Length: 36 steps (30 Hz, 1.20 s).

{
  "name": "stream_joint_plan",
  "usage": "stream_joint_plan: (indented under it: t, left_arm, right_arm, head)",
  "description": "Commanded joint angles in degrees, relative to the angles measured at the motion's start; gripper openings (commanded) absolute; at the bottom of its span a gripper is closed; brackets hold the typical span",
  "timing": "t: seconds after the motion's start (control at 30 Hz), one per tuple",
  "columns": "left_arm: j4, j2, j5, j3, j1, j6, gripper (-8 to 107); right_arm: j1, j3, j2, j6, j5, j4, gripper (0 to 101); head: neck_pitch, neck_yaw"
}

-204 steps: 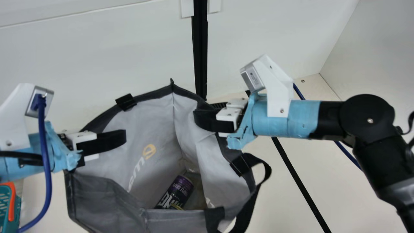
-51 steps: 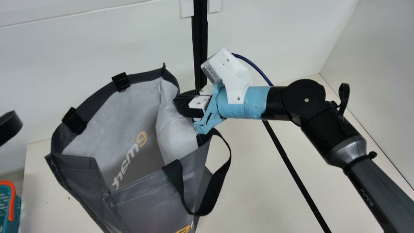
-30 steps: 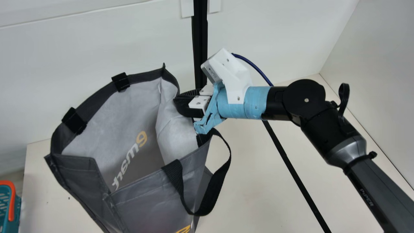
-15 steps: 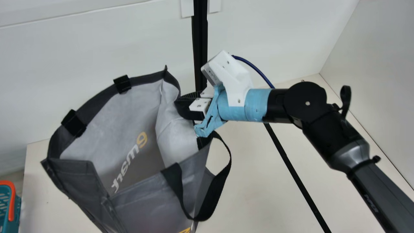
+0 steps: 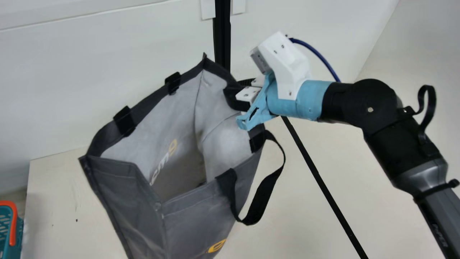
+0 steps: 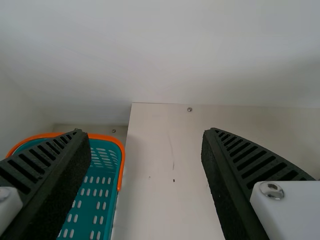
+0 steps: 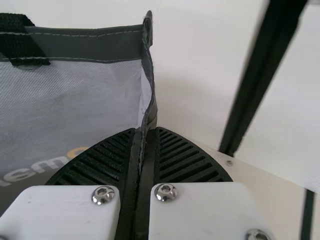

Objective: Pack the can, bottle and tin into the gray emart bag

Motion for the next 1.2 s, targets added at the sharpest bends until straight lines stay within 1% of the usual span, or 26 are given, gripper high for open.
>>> stream_joint_plan:
  t: [0.0,0.23,0.57,0.83,1.17]
  left_arm:
    - [0.0,0.0,0.0,0.0,0.0,0.0,90]
    - [0.0,0.0,0.0,0.0,0.0,0.0,90]
    - [0.0,0.0,0.0,0.0,0.0,0.0,90]
    - [0.0,0.0,0.0,0.0,0.0,0.0,90]
    - [0.0,0.0,0.0,0.0,0.0,0.0,90]
  right_arm:
    - [-0.1,-0.1,-0.4,3.1,-0.4,-4.4,0]
    - [-0.9,-0.4,-2.0,9.3,-1.1,-12.0,0]
    - [-4.1,-0.9,-3.2,16.8,-1.7,-21.1,0]
    - [-8.0,-3.2,-3.0,20.4,-1.5,-26.6,0]
    - [-13.3,-7.0,-1.7,22.2,-1.0,-31.4,0]
  head:
    - [-1.3,0.0]
    - [-1.3,0.0]
    - [-1.3,0.0]
    - [-1.3,0.0]
    - [-1.3,0.0]
